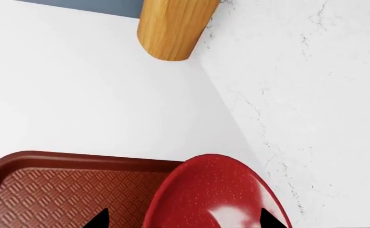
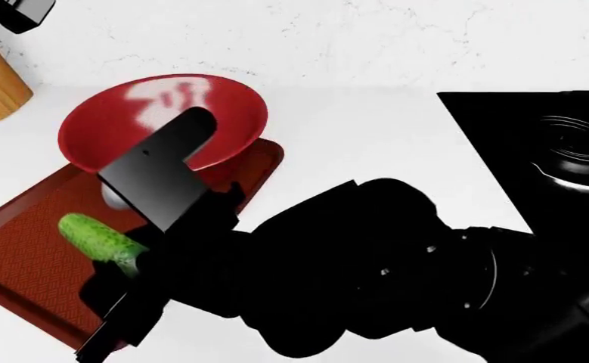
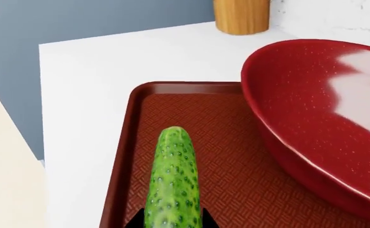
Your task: Place the two vegetables and bowl onto the tray for setting up a vegetable dip station.
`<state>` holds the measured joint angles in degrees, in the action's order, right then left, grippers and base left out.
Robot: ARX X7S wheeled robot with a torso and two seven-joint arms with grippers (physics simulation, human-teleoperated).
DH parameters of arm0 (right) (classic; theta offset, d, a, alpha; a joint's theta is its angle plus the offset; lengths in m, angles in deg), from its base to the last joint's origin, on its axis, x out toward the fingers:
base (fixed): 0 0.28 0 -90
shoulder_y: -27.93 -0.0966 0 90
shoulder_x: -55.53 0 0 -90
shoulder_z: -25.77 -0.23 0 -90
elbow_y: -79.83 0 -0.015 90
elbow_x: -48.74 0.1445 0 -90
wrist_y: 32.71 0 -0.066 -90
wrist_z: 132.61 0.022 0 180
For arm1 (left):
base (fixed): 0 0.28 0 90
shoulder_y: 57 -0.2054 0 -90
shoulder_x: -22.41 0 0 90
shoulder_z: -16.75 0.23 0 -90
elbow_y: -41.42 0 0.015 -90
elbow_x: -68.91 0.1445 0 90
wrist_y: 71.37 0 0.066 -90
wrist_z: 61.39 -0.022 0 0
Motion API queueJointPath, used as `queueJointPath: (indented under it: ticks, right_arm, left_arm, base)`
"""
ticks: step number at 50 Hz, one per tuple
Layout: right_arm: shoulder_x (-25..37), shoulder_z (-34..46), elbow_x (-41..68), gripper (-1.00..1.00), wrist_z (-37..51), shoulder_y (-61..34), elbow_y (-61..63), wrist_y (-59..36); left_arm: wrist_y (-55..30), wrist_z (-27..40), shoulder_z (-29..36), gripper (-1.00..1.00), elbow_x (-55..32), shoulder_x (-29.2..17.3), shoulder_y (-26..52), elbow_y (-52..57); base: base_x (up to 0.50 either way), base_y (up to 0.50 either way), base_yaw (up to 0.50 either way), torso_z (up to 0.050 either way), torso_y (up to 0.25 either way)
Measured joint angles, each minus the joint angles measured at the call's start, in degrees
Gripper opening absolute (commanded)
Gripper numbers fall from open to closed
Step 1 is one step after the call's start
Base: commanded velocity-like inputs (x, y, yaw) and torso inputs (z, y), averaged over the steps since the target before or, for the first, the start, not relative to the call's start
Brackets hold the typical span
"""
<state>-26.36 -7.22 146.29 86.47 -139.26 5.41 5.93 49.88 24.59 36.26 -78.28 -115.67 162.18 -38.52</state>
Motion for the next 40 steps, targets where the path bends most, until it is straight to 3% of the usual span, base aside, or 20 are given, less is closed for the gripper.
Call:
queueJointPath:
  ticks: [40]
  right_arm:
    - [-3.2,3.5,-7.2,-1.0,-4.4,-0.3,-8.5,3.2]
  left_arm:
    - [-0.3,0.0,-0.7,1.0,0.3,0.1,0.0,-0.1]
  base:
    - [0.0,0.0,0.0,0.0,0.0]
